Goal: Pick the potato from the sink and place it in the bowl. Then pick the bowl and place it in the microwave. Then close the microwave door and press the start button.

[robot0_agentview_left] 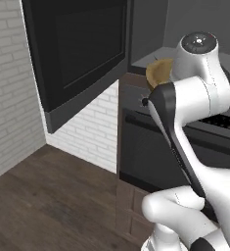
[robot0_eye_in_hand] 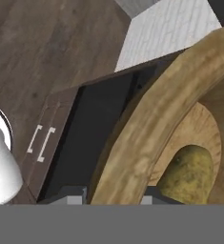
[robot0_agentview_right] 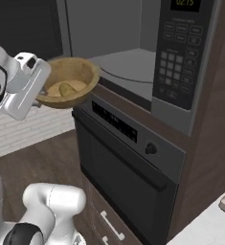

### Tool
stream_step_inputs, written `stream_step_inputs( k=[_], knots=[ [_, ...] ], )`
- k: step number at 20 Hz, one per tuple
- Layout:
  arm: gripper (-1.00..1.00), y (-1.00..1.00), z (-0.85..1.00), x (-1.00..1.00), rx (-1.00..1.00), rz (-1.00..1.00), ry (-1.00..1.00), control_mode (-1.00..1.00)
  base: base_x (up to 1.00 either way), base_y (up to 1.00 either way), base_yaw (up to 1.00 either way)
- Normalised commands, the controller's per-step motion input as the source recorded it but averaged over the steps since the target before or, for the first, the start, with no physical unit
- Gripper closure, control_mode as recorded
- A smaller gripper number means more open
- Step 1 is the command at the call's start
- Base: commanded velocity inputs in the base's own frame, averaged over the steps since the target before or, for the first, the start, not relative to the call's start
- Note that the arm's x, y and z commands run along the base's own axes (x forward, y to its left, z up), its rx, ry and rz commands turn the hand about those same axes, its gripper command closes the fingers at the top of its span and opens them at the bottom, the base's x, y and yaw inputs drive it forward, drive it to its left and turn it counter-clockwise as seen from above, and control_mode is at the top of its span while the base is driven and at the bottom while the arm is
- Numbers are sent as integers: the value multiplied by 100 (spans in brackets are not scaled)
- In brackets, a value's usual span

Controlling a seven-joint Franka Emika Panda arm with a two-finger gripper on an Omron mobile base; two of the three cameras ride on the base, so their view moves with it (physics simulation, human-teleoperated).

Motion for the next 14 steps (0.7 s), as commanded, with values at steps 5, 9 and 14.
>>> stream_step_inputs(
  k=[5, 9, 14],
  knots=[
    [100, -48, 36, 0, 0, -7, -11, -100, 0, 0, 0],
    [100, -34, 32, 12, -1, -4, -18, -100, 0, 0, 0],
    [100, -34, 30, 38, -3, -4, -15, -100, 0, 0, 0]
  ],
)
